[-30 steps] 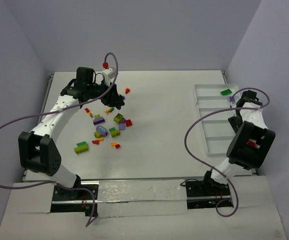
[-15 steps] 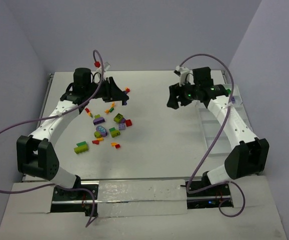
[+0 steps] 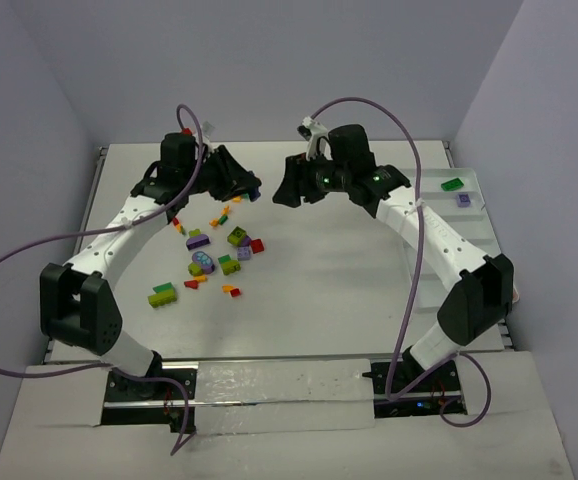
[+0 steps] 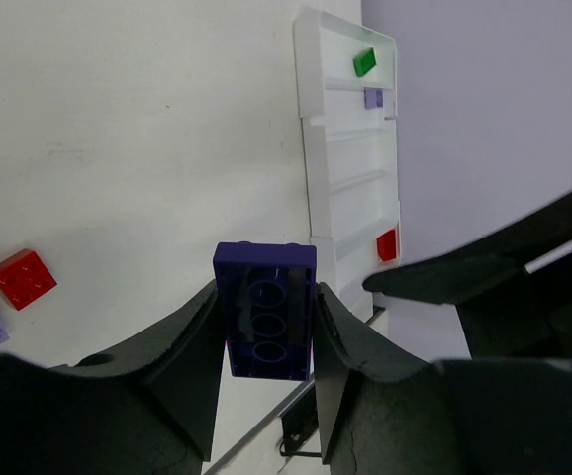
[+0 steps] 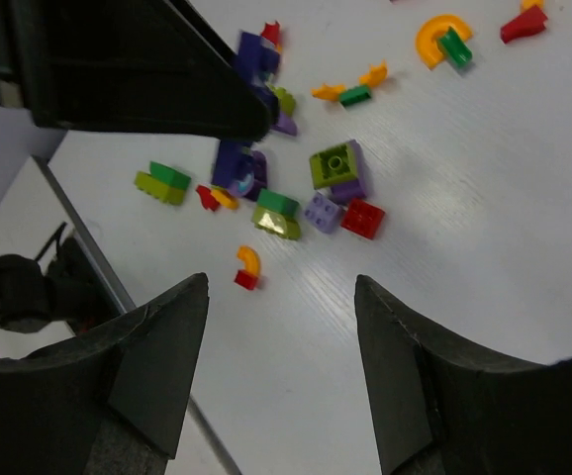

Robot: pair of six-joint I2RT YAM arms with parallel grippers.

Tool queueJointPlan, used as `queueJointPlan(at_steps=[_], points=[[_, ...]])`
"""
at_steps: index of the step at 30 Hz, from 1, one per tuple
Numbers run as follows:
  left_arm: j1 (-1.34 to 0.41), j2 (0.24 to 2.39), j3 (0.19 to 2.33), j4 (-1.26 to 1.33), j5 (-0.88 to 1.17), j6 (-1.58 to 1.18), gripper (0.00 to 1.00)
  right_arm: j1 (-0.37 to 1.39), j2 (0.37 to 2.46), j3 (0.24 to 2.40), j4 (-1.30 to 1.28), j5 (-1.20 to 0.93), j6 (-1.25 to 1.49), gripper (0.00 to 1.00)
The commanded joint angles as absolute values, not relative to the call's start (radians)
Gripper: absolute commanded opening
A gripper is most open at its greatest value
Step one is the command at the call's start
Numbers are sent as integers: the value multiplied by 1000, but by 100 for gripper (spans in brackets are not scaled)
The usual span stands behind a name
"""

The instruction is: Sort the legos into containers by color

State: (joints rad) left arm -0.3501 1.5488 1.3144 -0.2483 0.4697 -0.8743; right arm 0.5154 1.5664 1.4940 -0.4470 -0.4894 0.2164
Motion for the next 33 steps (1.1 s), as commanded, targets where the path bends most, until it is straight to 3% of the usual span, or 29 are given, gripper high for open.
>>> queueJointPlan(at_steps=[1,14,21,25,27,28,30,32,33], points=[[-371,1565,1366,-270,403,-934,1,554,1600,1570,-377,-470,310,66],[-397,1586,1384,-236,457,-989,6,598,1750,1736,-462,-370,328,56],[-400,1584,1374,-206,490,-1004,7,600,1775,1736,-471,-365,312,43],[-400,1582,1364,-193,503,-1011,14,601,1778,1735,-472,-344,298,33],[-400,1578,1354,-184,512,-1008,23,601,1778,1732,-471,-334,282,22],[-400,1577,1350,-184,509,-997,34,601,1772,1721,-465,-328,276,14],[-400,1570,1356,-193,494,-948,69,597,1747,1688,-448,-310,261,0],[-398,1566,1365,-204,480,-898,95,593,1718,1661,-439,-299,237,0],[-389,1563,1376,-222,448,-846,99,578,1688,1628,-433,-295,226,0]])
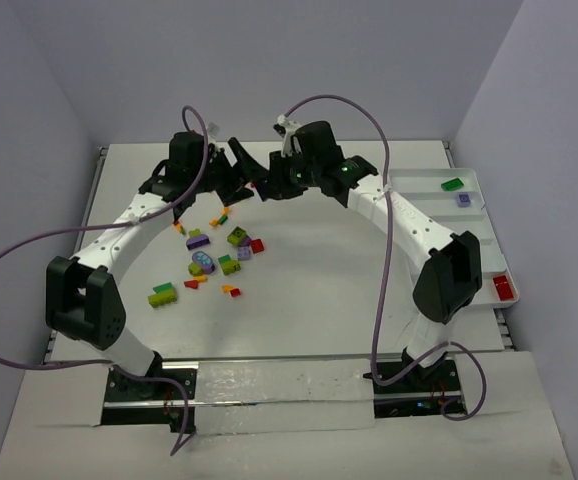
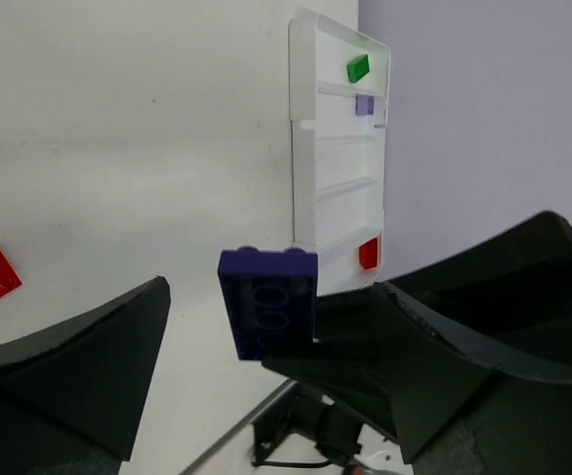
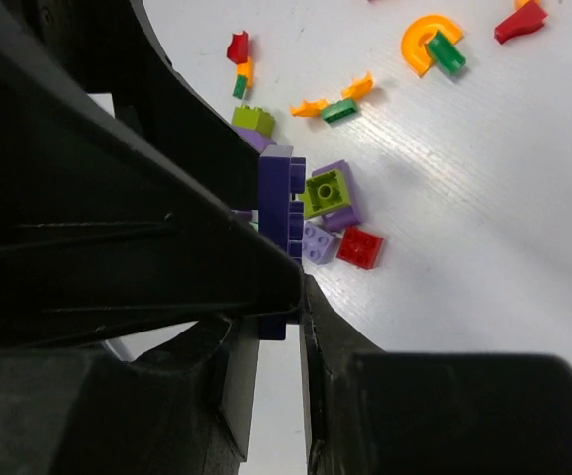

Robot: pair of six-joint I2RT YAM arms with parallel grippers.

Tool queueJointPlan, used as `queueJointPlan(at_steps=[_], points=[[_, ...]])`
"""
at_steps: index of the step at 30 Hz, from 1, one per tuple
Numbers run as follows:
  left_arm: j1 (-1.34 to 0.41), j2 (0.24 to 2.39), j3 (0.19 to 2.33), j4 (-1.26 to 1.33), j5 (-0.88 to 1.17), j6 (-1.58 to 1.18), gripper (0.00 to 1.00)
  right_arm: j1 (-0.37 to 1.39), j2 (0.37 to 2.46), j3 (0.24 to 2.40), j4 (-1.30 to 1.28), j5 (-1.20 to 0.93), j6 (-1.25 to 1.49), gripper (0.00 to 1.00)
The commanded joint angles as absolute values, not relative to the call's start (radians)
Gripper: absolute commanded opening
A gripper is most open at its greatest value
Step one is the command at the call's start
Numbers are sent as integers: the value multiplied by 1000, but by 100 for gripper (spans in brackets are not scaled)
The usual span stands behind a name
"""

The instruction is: Sort the legos into containers by color

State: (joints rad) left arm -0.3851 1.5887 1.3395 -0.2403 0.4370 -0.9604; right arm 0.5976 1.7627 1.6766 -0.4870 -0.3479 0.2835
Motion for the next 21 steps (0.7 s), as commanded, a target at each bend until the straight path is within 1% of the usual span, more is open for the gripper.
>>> queueJointPlan(at_steps=[1,3,5,8,9,11,13,15,18,21], points=[[-372,1563,1388,-241,433,-821,99,557,1662,1600,-438,-295,210,0],[-325,1562,1403,-253,406,-788,99,511,1611,1537,-450,-291,172,0],[-270,1569,1435,-268,419,-723,99,424,1565,1477,-473,-296,117,0],[-241,1624,1592,-434,391,-493,99,280,1507,1409,-572,-295,-42,0],[-241,1629,1621,-466,390,-449,99,267,1493,1390,-604,-298,-57,0],[-243,1603,1605,-464,382,-353,99,127,1451,1349,-658,-261,-216,1],[-248,1549,1535,-417,388,-289,99,69,1424,1314,-684,-219,-322,1],[-260,1537,1518,-443,448,-198,99,-17,1423,1289,-692,-168,-400,0],[-277,1576,1560,-506,423,-151,99,-163,1479,1307,-723,-158,-475,0],[-278,1608,1586,-552,412,-136,99,-250,1548,1354,-738,-178,-524,0]])
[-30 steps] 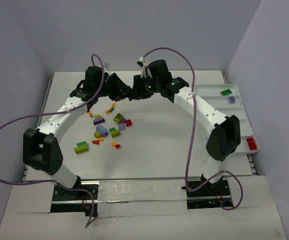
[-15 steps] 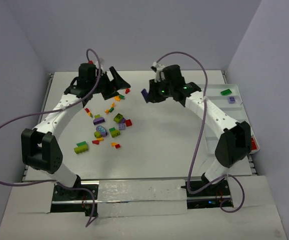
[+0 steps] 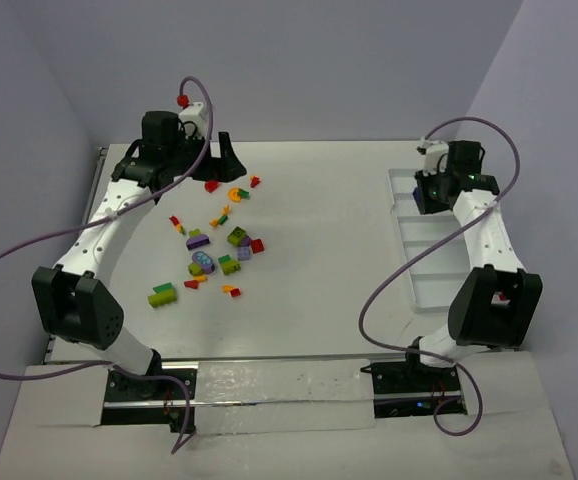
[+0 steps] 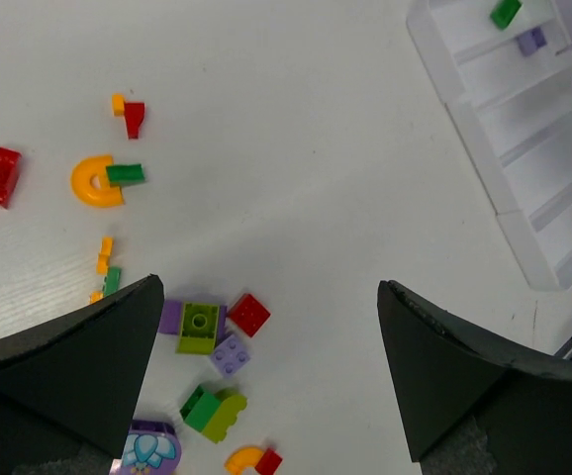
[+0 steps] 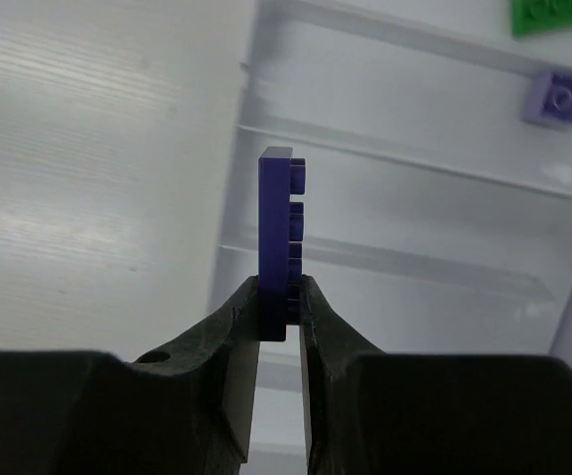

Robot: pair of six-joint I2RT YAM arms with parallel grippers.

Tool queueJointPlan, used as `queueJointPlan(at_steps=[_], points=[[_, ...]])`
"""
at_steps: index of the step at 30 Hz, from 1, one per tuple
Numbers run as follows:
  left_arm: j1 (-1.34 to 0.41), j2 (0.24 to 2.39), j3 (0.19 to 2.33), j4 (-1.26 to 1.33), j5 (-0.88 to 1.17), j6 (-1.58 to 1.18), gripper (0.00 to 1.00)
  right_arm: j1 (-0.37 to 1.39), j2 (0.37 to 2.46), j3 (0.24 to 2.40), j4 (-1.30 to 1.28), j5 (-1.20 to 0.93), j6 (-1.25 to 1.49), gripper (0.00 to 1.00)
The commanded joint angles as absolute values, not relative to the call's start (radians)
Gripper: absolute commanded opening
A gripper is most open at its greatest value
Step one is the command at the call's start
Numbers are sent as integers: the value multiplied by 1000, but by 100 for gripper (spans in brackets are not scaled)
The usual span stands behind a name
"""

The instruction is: Sort the legos into containers by color

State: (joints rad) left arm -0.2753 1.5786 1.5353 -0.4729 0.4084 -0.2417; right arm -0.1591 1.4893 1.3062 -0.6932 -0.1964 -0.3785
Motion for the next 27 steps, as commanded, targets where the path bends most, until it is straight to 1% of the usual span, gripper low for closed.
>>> queueJointPlan(at_steps=[1,4,10,27], points=[[-282,1618,1589,-554,402,-136,99,-287,1587,1377,-739,-182,-538,0],[-296,1624,1579,-551,362,-117,99,-359,1705,1455,-744,-175,-558,1],[-296,1651,1585,-580,352,-92,99,-392,1842,1553,-744,-150,-576,1],[-296,1718,1664,-636,340,-72,99,-411,2035,1704,-690,-124,-591,1]])
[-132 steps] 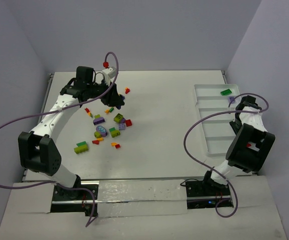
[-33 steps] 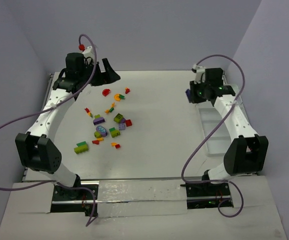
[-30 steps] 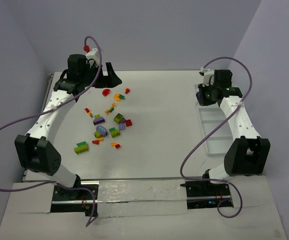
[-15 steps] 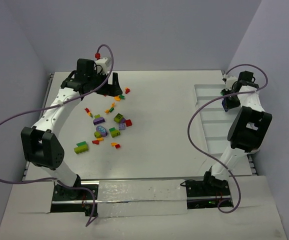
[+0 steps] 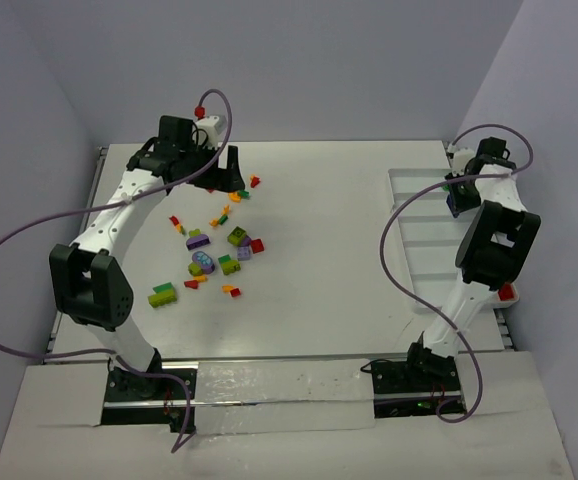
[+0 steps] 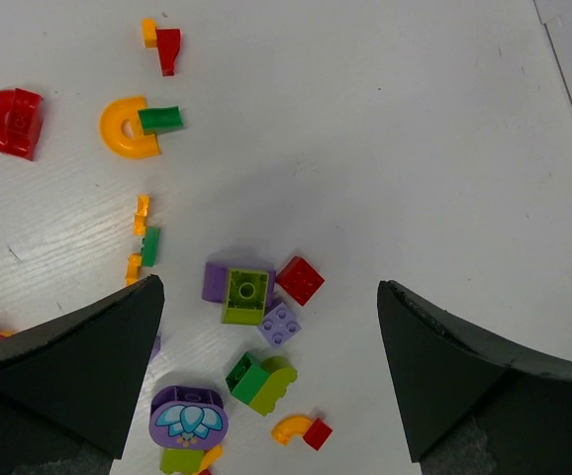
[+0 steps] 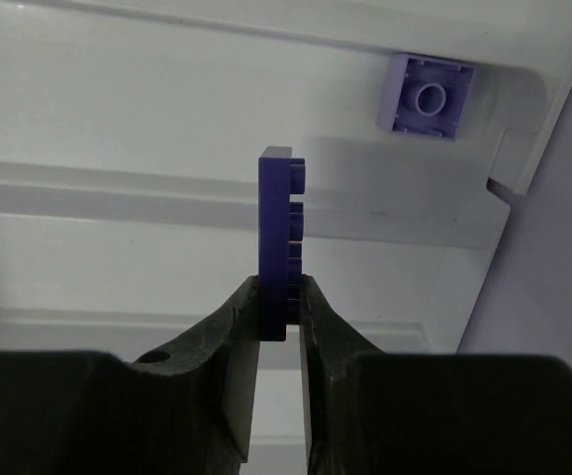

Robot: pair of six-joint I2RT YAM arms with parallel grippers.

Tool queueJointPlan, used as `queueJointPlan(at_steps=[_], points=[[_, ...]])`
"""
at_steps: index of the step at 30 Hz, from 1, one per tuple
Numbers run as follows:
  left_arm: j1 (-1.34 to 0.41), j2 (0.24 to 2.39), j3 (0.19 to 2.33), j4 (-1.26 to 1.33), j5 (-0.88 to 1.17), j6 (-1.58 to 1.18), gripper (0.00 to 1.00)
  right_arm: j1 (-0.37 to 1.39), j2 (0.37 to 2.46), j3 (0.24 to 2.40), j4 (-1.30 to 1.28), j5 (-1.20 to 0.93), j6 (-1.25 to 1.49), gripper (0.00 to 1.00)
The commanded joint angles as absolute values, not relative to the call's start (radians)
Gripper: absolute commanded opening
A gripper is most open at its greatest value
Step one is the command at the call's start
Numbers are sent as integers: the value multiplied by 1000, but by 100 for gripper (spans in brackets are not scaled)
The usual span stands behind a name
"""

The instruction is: Sort the legos into containers by color

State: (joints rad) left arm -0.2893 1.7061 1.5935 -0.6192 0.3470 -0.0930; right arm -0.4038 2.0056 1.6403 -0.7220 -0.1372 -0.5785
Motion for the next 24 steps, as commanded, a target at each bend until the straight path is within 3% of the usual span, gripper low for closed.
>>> queueJointPlan(at_steps=[1,24], points=[[-296,1722,1669,-640,338,-72,99,-411,2049,1716,-681,-123,-591,1],[-296,1750,1666,-647,303,-63,99,-420,2194,1806,-595,-18,-552,1]])
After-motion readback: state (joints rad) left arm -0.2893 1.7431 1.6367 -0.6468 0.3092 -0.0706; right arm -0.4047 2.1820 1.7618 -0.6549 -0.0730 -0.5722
